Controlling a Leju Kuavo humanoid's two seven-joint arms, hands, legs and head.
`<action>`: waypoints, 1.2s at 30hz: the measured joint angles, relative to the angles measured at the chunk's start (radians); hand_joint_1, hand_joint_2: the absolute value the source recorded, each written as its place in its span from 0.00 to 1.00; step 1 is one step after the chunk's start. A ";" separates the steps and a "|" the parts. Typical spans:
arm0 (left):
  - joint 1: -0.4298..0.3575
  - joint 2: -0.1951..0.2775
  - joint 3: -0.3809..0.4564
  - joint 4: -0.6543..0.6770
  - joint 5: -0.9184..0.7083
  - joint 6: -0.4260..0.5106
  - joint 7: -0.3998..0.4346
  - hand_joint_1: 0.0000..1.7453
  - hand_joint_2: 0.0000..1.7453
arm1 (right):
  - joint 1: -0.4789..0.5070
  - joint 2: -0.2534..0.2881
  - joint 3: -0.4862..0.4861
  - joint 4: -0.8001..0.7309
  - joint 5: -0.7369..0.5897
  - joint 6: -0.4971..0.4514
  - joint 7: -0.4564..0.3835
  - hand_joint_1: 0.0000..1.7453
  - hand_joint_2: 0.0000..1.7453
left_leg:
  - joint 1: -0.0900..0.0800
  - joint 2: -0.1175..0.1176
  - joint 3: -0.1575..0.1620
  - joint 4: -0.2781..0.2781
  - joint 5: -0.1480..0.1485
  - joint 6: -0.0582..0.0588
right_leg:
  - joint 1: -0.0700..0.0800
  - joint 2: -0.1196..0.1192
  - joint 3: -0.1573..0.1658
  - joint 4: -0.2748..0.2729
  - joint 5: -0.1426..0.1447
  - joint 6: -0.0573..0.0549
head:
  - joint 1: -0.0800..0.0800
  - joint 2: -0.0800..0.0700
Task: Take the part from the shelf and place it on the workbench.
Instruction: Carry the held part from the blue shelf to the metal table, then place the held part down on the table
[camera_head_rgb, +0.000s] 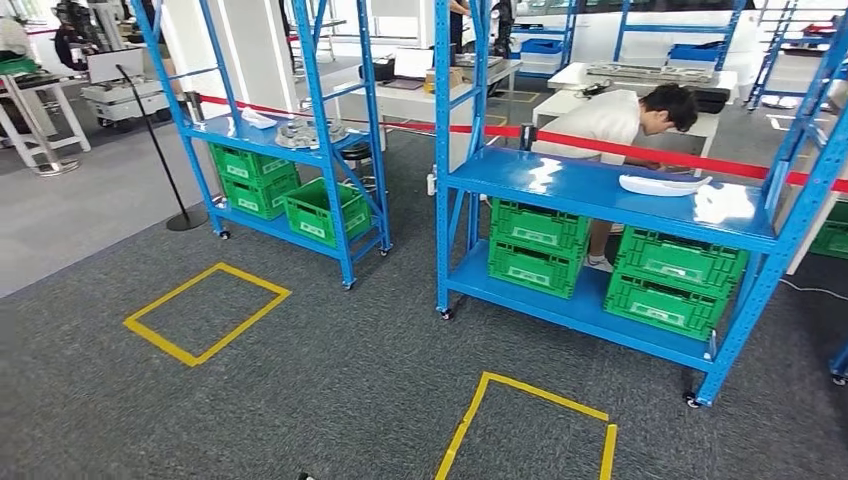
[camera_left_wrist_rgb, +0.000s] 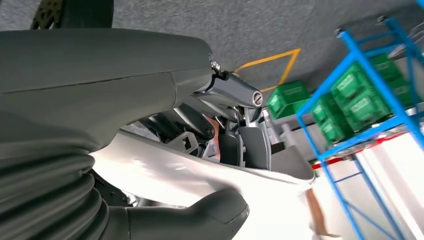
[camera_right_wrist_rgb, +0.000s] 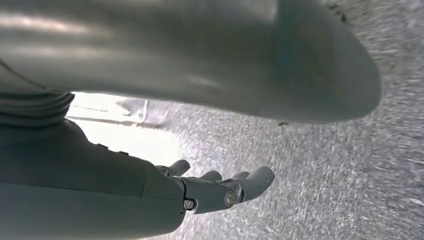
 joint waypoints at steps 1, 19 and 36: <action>0.000 0.000 0.000 0.002 0.000 0.000 0.000 1.00 1.00 | 0.001 0.000 0.000 0.000 0.000 0.000 0.000 0.00 0.00 | 0.003 0.006 -0.016 0.041 -0.012 -0.003 | 0.000 -0.015 0.000 0.000 0.000 0.000 | -0.001 0.000; 0.002 -0.001 0.006 0.021 0.004 -0.002 -0.013 1.00 1.00 | 0.000 -0.001 0.000 0.000 0.004 0.001 0.005 0.00 0.00 | 0.003 -0.059 0.112 -0.225 0.120 0.053 | -0.002 0.028 -0.089 0.211 -0.079 0.047 | 0.014 0.000; 0.005 0.013 0.009 0.052 0.021 -0.040 -0.051 1.00 1.00 | -0.002 -0.006 0.002 -0.001 0.045 0.005 0.004 0.00 0.00 | 0.002 0.064 0.073 -0.136 0.093 0.003 | 0.004 -0.075 0.005 0.012 -0.015 0.003 | -0.003 0.000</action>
